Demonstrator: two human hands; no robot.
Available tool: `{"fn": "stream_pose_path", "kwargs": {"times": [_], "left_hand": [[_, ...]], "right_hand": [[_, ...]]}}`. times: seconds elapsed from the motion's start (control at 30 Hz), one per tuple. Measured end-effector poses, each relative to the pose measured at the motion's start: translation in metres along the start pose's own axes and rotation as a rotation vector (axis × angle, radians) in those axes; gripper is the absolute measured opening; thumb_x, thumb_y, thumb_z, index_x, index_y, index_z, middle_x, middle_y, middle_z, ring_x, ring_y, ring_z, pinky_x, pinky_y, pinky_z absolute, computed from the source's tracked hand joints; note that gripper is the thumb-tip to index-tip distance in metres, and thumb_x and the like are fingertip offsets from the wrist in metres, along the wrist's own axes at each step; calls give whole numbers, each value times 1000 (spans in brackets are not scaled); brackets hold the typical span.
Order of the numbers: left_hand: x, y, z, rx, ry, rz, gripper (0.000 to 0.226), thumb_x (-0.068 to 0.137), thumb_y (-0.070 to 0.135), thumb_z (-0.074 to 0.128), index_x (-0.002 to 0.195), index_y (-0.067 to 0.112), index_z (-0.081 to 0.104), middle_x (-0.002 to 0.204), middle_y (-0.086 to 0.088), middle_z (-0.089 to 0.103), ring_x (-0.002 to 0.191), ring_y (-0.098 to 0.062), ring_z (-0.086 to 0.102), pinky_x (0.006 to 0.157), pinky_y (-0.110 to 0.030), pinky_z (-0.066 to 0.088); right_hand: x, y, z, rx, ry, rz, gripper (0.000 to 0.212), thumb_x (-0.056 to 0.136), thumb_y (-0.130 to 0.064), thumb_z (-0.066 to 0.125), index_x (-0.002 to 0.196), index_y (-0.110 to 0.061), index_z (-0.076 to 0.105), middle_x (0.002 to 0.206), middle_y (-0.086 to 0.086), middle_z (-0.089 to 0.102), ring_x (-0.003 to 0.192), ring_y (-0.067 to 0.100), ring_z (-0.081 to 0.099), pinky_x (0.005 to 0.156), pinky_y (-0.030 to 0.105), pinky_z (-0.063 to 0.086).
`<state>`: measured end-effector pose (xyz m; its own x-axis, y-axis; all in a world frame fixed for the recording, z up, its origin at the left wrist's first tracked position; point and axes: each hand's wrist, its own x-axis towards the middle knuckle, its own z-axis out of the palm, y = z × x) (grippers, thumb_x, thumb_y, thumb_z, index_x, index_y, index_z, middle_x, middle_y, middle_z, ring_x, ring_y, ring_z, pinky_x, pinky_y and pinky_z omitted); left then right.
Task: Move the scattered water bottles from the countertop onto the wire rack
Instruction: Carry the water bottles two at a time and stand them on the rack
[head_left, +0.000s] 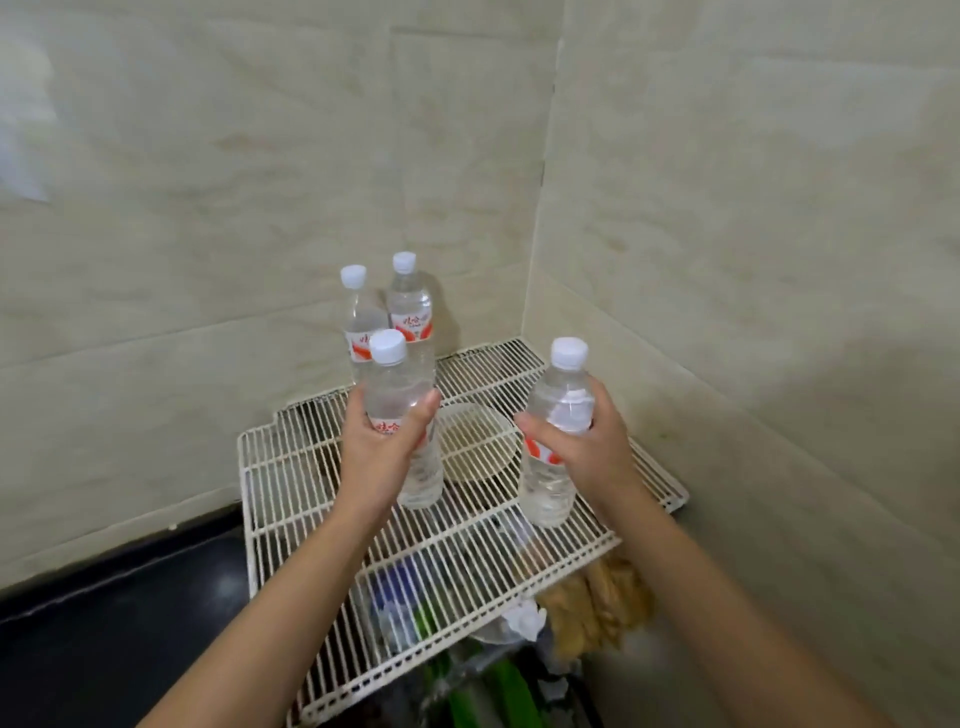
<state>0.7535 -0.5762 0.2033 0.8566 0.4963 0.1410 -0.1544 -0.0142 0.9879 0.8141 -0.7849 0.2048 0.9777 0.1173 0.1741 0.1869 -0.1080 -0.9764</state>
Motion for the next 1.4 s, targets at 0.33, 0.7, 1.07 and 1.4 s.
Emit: {"fn": "stream_pose_path", "kwargs": {"times": [0.33, 0.7, 1.07, 1.4], "left_hand": [[3, -15, 38, 254, 238, -57, 88, 68, 57, 83, 139, 25, 42, 125, 4, 63, 110, -13, 65, 89, -34, 57], [4, -20, 42, 298, 277, 7, 80, 72, 51, 77, 138, 26, 40, 122, 6, 61, 106, -7, 63, 79, -23, 52], [11, 10, 11, 376, 91, 266, 40, 94, 51, 55, 134, 49, 47, 130, 26, 59, 121, -2, 58, 97, -31, 51], [76, 34, -44, 281, 252, 164, 31, 93, 35, 66, 122, 23, 70, 108, 7, 76, 102, -11, 71, 81, -33, 61]], "right_hand": [[77, 36, -1, -81, -337, -46, 94, 62, -33, 96, 132, -44, 35, 128, -14, 50, 119, 10, 54, 97, 29, 46], [89, 62, -32, -141, -474, -70, 103, 57, -53, 95, 143, -45, 40, 130, -17, 61, 118, 6, 62, 98, 42, 56], [106, 4, -12, 35, -485, -95, 39, 91, -63, 51, 113, -35, 69, 109, -2, 75, 103, 14, 71, 87, 30, 54], [168, -32, 36, -399, -318, -232, 29, 91, -55, 65, 96, -26, 65, 87, -12, 69, 84, 14, 67, 78, 37, 53]]}}
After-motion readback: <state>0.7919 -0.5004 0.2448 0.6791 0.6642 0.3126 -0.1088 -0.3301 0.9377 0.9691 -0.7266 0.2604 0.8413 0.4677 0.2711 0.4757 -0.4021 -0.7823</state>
